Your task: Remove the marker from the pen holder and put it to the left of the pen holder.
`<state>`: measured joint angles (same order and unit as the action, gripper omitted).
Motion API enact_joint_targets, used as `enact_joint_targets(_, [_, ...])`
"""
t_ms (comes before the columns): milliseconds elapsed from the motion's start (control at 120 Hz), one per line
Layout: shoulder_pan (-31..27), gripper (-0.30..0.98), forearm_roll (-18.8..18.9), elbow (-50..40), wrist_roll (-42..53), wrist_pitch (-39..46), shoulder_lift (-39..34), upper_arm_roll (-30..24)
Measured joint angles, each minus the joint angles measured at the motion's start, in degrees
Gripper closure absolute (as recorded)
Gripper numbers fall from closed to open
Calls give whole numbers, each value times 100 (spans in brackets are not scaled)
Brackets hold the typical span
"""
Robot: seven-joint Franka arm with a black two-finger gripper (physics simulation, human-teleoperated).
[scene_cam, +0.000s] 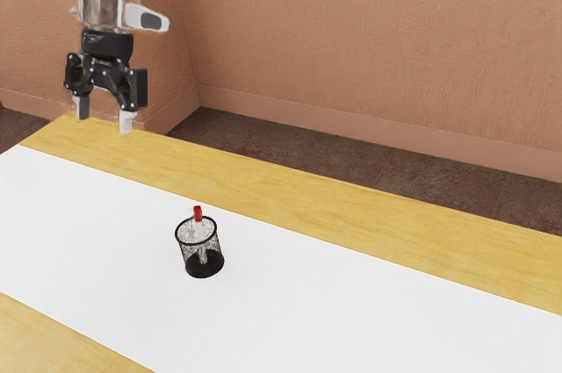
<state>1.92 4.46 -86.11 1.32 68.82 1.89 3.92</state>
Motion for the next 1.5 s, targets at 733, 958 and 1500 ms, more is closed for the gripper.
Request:
enact_joint_targets(733, [575, 0, 550, -484, 458, 2091, 2207, -373])
enact_joint_targets(958, [-31, 0, -25, -435, 275, 2244, 2399, -342])
enact_joint_targets(1500, [193, 3, -125, -697, -154, 3160, 2330, -360])
